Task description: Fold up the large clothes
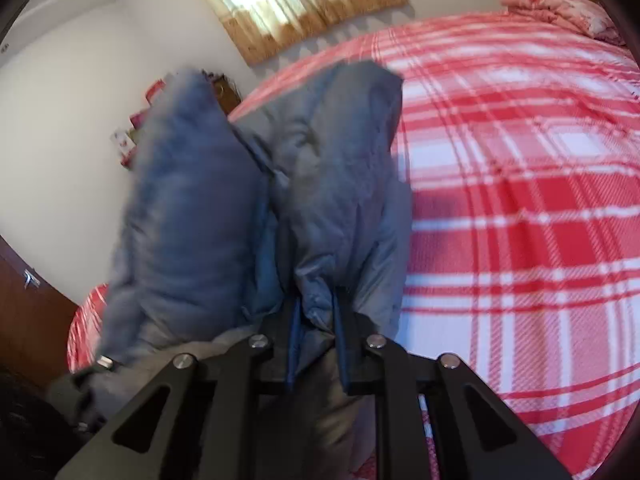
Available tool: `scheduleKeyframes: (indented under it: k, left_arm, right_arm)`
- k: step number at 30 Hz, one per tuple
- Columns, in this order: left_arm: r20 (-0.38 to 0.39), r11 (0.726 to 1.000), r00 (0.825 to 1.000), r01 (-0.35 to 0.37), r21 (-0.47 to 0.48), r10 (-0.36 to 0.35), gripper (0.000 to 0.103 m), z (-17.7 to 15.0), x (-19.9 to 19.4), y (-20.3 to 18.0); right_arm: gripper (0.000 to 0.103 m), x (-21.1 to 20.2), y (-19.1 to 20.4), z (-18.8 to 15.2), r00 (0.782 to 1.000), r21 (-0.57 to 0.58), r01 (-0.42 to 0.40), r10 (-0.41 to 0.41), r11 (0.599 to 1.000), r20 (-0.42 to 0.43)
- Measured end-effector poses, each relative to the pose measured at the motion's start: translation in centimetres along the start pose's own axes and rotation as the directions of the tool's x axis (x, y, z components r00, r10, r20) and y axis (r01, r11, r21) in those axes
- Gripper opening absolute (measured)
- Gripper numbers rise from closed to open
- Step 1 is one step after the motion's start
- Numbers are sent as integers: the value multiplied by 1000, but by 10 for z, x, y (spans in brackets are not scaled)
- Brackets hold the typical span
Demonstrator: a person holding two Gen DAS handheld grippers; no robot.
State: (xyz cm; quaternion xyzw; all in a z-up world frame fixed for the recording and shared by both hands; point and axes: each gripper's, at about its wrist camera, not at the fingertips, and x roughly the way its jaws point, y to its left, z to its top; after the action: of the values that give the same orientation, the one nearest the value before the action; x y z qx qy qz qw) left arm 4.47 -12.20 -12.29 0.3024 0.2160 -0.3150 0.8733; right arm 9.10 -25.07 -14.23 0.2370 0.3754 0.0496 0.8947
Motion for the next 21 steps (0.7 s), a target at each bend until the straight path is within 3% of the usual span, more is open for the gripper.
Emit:
scheduleKeyframes:
  k: [7, 10, 14, 17, 20, 21]
  left_arm:
    - [54, 976, 995, -96, 195, 87, 37, -17, -32, -26]
    - [67, 969, 996, -77, 233, 63, 37, -26, -48, -32]
    - [93, 981, 996, -17, 191, -1, 39, -35, -76, -11]
    - [114, 990, 991, 56, 132, -72, 46, -36, -103, 11]
    - [139, 986, 976, 166, 12, -166, 46, -34, -123, 50]
    - [161, 973, 965, 220, -70, -206, 46, -34, -130, 73]
  right_arm:
    - [11, 12, -6, 4, 999, -16, 0, -1, 1000, -49]
    - [11, 7, -5, 2, 998, -10, -17, 17, 1000, -62]
    - [11, 8, -10, 5, 997, -5, -30, 29, 1000, -69]
    - [11, 10, -14, 6, 997, 10, -39, 39, 999, -64]
    - [11, 7, -16, 5, 998, 7, -45, 45, 999, -51]
    - [11, 6, -16, 3, 998, -3, -42, 42, 999, -45]
